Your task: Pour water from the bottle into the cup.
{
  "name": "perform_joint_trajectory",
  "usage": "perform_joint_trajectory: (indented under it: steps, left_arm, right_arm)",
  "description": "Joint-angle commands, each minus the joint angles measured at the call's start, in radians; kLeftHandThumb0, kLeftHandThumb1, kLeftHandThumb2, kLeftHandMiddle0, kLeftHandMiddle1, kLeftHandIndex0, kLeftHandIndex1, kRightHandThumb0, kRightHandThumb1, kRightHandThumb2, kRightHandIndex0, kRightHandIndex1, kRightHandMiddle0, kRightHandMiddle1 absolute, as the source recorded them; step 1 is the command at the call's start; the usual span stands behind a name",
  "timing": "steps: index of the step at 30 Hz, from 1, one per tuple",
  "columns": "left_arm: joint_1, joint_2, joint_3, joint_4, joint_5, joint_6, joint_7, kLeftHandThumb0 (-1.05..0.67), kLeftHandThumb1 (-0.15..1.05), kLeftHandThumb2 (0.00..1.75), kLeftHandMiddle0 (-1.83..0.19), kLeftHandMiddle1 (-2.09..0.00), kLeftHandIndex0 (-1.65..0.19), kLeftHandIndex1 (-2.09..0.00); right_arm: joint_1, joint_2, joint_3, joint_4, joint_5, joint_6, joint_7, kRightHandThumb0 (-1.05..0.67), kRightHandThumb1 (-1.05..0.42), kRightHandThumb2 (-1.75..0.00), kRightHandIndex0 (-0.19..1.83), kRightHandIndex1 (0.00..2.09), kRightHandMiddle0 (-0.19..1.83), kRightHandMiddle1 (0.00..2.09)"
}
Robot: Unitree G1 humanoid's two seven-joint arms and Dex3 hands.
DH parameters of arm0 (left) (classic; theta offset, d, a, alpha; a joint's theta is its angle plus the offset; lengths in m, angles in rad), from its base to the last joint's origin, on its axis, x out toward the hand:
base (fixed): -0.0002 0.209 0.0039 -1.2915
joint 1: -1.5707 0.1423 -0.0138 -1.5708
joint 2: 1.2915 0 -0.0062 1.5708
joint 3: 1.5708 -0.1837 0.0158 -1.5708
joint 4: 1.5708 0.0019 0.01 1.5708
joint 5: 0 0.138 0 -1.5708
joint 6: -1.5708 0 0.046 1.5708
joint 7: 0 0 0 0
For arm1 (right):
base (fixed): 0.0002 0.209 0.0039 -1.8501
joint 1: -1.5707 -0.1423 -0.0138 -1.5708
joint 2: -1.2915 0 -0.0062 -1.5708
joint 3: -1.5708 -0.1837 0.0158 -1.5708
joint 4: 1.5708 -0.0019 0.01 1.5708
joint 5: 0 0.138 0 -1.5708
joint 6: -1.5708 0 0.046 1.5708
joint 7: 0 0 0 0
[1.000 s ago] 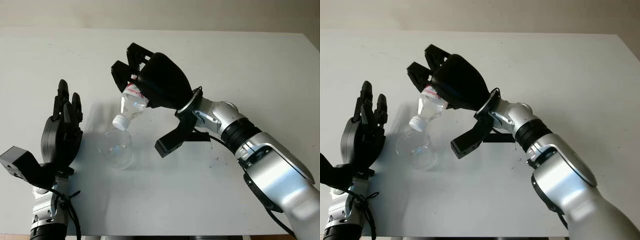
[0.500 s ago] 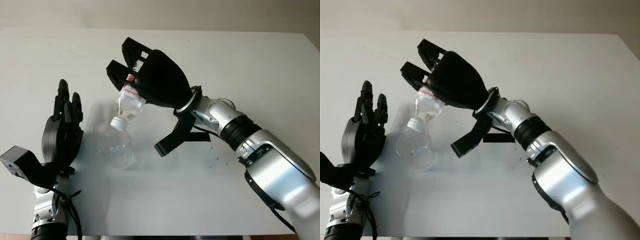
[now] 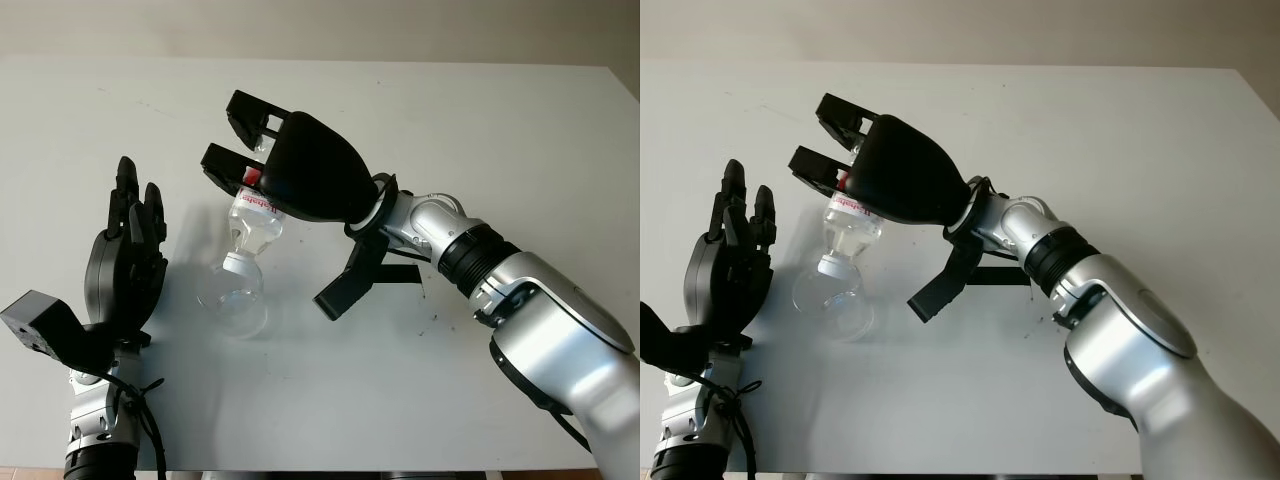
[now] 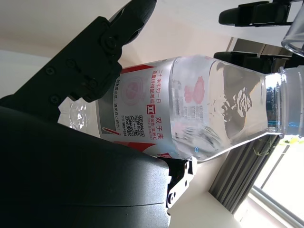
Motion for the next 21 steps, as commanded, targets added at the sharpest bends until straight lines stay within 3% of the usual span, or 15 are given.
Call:
perform_joint_trajectory:
  steps: [1, 5, 12, 13, 14, 15, 17, 18, 21]
  left_arm:
    - [0.030, -0.031, -0.007, 0.036, 0.004, -0.012, 0.001, -0.80, 1.05, 0.62, 0.19, 0.00, 0.19, 0.00]
    - [0.030, -0.030, -0.007, 0.035, 0.005, -0.013, 0.001, -0.81, 1.05, 0.61, 0.19, 0.00, 0.19, 0.00]
    - [0.030, -0.030, -0.006, 0.034, 0.000, -0.013, -0.003, -0.80, 1.05, 0.61, 0.19, -0.01, 0.19, 0.00]
    - [0.032, -0.031, -0.006, 0.032, -0.002, -0.012, -0.004, -0.80, 1.05, 0.61, 0.19, 0.00, 0.19, 0.00]
    - [0.034, -0.032, -0.007, 0.027, 0.000, -0.010, 0.001, -0.80, 1.05, 0.61, 0.19, -0.01, 0.19, 0.00]
    - [0.037, -0.033, -0.007, 0.023, 0.001, -0.008, 0.004, -0.80, 1.05, 0.61, 0.19, -0.01, 0.19, 0.00]
    - [0.037, -0.032, -0.007, 0.029, 0.000, -0.011, -0.001, -0.80, 1.05, 0.62, 0.19, -0.01, 0.19, 0.00]
    - [0.036, -0.032, -0.006, 0.032, -0.002, -0.012, -0.004, -0.80, 1.05, 0.62, 0.19, -0.01, 0.19, 0.00]
    - [0.038, -0.033, -0.006, 0.031, -0.002, -0.013, -0.005, -0.80, 1.05, 0.63, 0.19, 0.00, 0.19, 0.00]
  right_arm:
    - [-0.030, -0.006, 0.009, -0.003, -0.006, 0.012, -0.019, -0.39, -1.04, -0.06, 1.05, 2.09, 0.62, 2.09]
    - [-0.027, 0.001, -0.006, 0.014, 0.034, -0.026, 0.001, -0.37, -1.04, -0.06, 1.08, 2.09, 0.66, 2.09]
    - [0.028, 0.034, -0.171, 0.062, 0.360, -0.212, 0.255, -0.17, -1.03, -0.05, 1.13, 2.09, 0.75, 2.09]
    - [0.041, 0.039, -0.205, 0.064, 0.425, -0.232, 0.318, -0.14, -1.03, -0.11, 1.19, 2.09, 0.77, 2.09]
    - [0.059, 0.046, -0.254, 0.064, 0.515, -0.250, 0.408, -0.11, -0.88, -0.45, 1.25, 2.09, 0.79, 2.09]
    - [0.072, 0.050, -0.288, 0.058, 0.577, -0.258, 0.476, -0.09, -0.78, -0.65, 1.26, 2.09, 0.80, 2.09]
    - [0.103, 0.063, -0.361, 0.034, 0.713, -0.251, 0.629, -0.09, -0.73, -0.79, 1.28, 2.09, 0.81, 2.09]
    - [0.122, 0.075, -0.409, 0.032, 0.804, -0.254, 0.716, -0.09, -0.74, -0.79, 1.28, 2.09, 0.82, 2.09]
    - [0.176, 0.110, -0.528, -0.009, 1.025, -0.172, 0.943, -0.12, -0.97, -0.38, 1.16, 2.09, 0.81, 2.09]
